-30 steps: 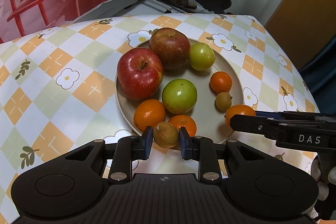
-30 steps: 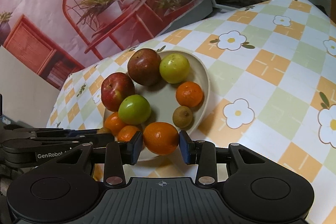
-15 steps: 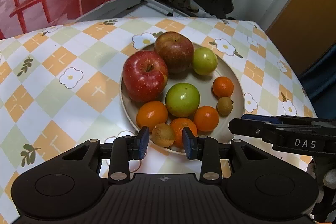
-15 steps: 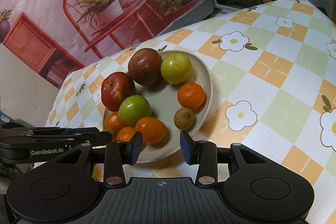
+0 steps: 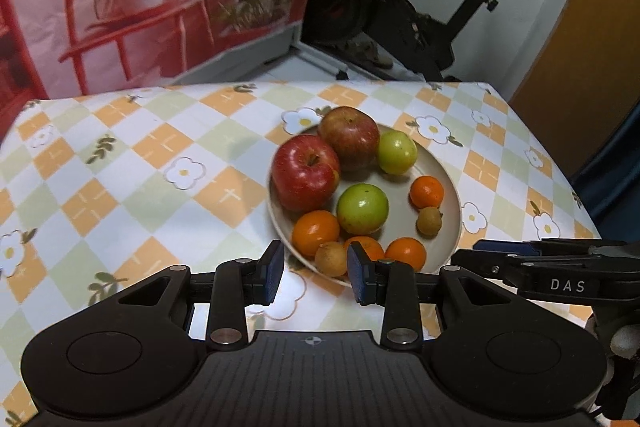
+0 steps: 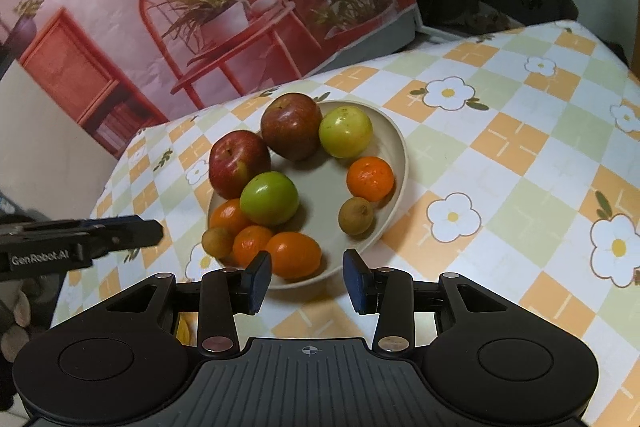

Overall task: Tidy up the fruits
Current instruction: 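Open both grippers and move them toward the two lemons on the table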

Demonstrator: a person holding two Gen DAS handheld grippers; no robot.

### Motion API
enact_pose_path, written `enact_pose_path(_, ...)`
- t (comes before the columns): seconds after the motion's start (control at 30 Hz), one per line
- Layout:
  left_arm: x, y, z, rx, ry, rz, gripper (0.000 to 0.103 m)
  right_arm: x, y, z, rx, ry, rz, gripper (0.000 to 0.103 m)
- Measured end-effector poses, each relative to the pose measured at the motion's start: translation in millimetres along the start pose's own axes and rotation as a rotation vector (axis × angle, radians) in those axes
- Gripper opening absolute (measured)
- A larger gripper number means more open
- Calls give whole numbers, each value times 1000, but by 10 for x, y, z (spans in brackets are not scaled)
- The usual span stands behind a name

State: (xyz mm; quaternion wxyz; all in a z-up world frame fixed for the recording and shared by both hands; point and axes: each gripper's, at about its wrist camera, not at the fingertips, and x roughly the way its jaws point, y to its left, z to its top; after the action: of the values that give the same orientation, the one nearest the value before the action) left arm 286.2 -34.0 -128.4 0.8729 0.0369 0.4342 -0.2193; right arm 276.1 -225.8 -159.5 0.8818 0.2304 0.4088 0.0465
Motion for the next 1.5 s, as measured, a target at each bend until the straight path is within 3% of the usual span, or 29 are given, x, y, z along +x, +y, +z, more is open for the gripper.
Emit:
enact_pose_path(0.33, -300, 6, -312, -26, -80, 33, 36, -184, 118, -137, -88, -12, -13, 38)
enact_pose_path(0.87, -432, -63, -825, -88, -91, -8, 36, -462, 197, -622, -195, 2, -57, 38)
enact_pose_path(1.27, -537, -188, -1190, -117, -100, -8, 36, -604, 261, -1183, -318, 63, -73, 42)
enact_pose_path(1.5, -550, -192, -1185, -123, -104, -23, 36, -510, 462, -1339, -431, 117, -70, 42)
